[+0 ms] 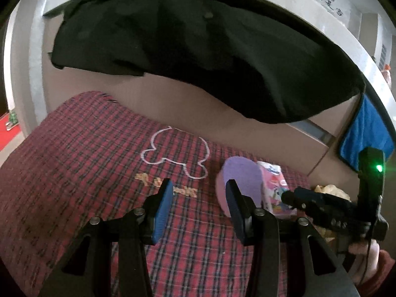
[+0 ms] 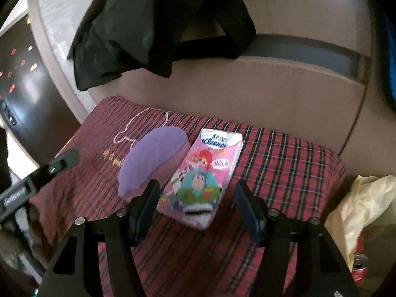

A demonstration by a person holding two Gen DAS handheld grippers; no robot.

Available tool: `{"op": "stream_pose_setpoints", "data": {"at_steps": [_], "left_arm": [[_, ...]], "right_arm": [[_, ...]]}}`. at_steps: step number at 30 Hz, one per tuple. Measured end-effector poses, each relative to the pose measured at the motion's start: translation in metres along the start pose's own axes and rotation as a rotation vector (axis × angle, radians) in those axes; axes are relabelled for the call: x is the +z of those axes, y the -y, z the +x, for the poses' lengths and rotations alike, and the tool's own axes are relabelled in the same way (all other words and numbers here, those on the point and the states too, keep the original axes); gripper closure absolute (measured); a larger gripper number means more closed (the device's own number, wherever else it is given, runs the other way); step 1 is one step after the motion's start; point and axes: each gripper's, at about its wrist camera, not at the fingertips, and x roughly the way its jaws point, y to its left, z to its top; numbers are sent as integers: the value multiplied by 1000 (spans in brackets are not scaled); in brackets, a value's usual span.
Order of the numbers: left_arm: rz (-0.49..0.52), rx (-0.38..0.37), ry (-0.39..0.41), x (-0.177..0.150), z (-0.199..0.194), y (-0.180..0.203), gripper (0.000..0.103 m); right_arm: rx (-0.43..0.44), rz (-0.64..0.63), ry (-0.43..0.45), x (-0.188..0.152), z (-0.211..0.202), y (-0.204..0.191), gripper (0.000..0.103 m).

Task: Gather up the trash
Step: 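Move both open tools back over the bed toward the sponge and tissue pack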

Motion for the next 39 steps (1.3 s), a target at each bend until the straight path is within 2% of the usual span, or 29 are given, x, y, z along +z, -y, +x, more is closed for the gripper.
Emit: {"op": "stream_pose_setpoints", "data": {"at_steps": [4,9,13,20,24,28,32,35,39], "left_arm": [[6,8,-13,-3,1,-9,58],[-16,-4,-26,-6,1,-19,58],[-27,-17,-36,-9,2,-20,58],[-33,-48,-71,-13,11,-13,58],[-51,-91,-101,-13,19,-8,58],[-57,-123,-130,-8,36,4,58],[-123,-174,-180,2,62,9,58],[-187,-178,-199,9,82,6,58],[-262,-190,-220,15,98,-3,58]], "right_arm": [[-36,-1,-29,6,18,-8,43],[-178,-135,-36,8,39,-26,43],[-169,-135,-63,8,47,-22,43],[-110,-127,-66,4,35,-11,47],[-41,-47,-47,-4,13,5,53],[-24,-25,-41,-16,-5,14,53],[5,-26,-14,-28,-22,15,53],[70,-82,3,-28,-28,0,53],[199,-98,-36,-30,-21,-19,54]]}}
